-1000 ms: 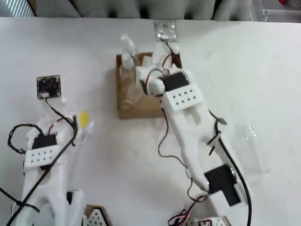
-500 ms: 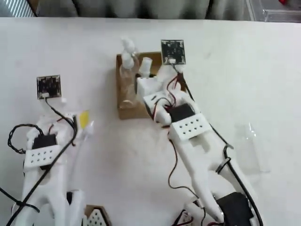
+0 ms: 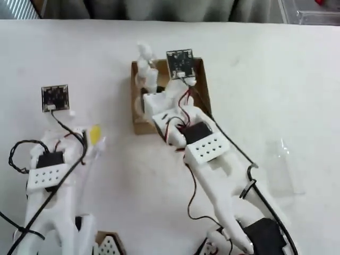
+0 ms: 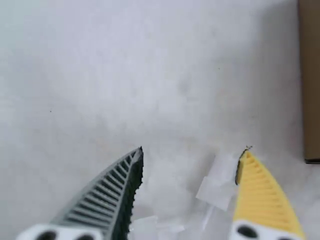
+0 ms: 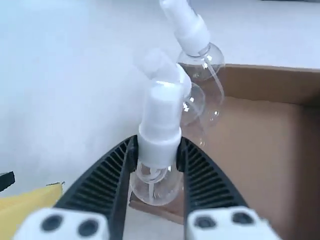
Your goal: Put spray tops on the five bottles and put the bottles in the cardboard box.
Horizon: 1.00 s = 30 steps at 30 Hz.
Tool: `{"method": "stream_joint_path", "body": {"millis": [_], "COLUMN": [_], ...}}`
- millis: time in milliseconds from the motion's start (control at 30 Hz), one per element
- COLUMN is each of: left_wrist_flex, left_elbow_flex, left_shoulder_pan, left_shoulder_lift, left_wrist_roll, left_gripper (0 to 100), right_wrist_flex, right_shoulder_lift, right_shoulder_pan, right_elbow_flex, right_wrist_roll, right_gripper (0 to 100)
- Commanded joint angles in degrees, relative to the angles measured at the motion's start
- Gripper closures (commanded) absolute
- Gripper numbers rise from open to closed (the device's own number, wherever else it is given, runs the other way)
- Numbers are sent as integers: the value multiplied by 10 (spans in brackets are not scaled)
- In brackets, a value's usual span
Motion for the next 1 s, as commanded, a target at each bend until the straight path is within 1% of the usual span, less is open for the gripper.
{"method": "stream_joint_path", "body": {"millis": [0,67,167,367,433,500,600,733,967], "left_wrist_flex": [-14,-14,-14,-15,-15,-15,-15,-15,-15], "left_elbow_flex": [1,1,1,1,1,1,1,1,2], "left_shoulder_pan": [7,7,7,8,8,8,8,8,8], "left_shoulder_lift": [-12,-12,-12,-12,-12,-12,-12,-12,-11], "left_wrist_roll": [-8,-8,-8,-8,-8,-8,-8,-8,-8], "left_gripper": [710,710,710,710,710,710,710,710,710], "right_wrist_flex": [-67,-109,-142,-146,-153,-182,-237,-275,-279], "right_shoulder_lift": [-19,-19,-19,-15,-14,-15,-18,-18,-14], "right_shoulder_pan": [-13,-16,-18,-18,-19,-19,-22,-38,-37], "right_elbow_flex": [23,43,59,59,61,74,104,128,131], "right_wrist_roll": [43,47,47,52,87,111,119,156,158], "right_gripper": [983,983,983,983,983,983,983,983,981]}}
